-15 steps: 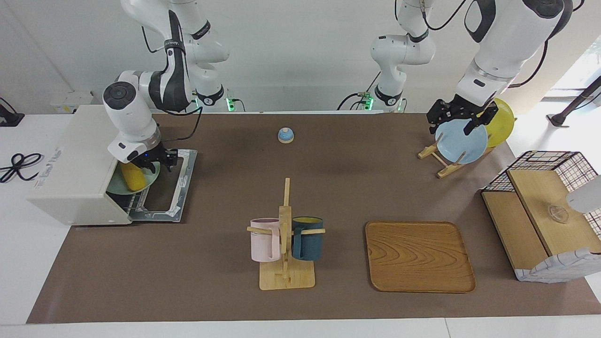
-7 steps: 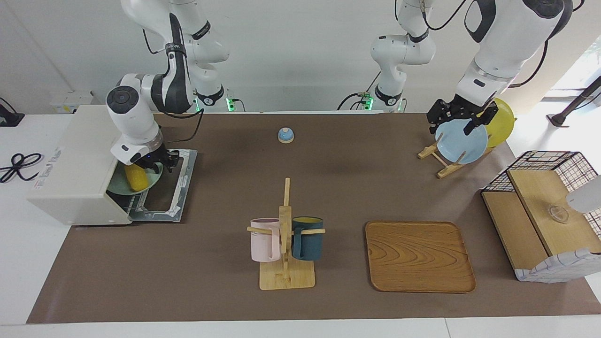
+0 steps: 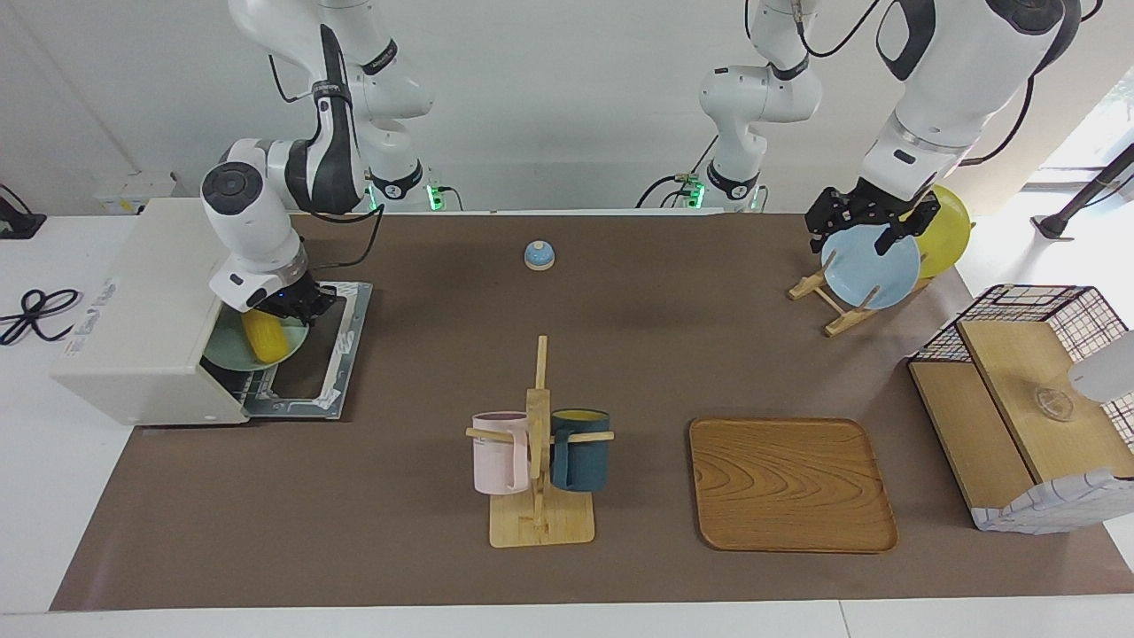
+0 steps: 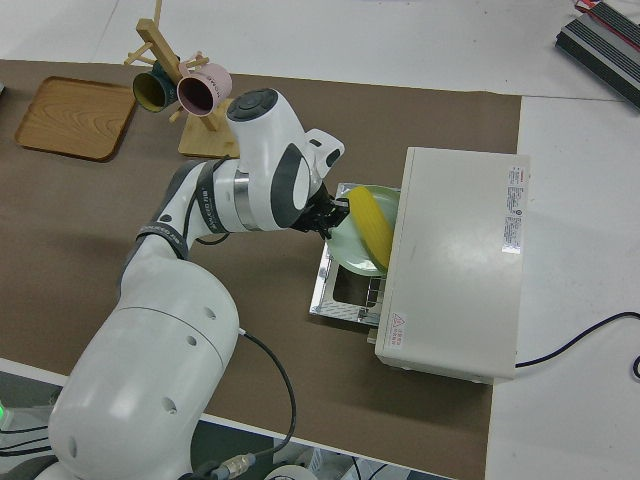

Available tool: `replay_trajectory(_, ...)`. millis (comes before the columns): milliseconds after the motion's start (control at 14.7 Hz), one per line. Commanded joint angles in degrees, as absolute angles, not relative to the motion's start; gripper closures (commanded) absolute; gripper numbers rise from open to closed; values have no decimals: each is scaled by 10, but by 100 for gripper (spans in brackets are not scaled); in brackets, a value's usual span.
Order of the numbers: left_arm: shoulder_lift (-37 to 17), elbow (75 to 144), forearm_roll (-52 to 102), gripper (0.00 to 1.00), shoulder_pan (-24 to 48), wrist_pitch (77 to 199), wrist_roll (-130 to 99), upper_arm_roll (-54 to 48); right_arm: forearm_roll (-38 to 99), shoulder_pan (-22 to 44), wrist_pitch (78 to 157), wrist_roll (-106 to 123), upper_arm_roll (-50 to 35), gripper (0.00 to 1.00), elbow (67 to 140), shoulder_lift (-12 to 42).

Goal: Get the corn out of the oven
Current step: 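Pull the plate out and set it on the table center with the right gripper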

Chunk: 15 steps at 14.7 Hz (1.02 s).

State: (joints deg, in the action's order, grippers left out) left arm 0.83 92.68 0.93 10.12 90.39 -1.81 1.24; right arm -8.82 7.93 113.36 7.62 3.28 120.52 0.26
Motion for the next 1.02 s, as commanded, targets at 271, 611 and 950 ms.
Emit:
replay_trajectory(271,11,929,-3,0,103,898,-21,14,-84,290,1062,-185,30,100,1068,74)
replay_trajectory(611,11,929,-3,0,103,898,-21,14,-45,400,1048,-353,24,100,953,180)
replay_trajectory(950,11,929,-3,0,103,898,-22,14,-9,426,1113,-438,20,100,955,227)
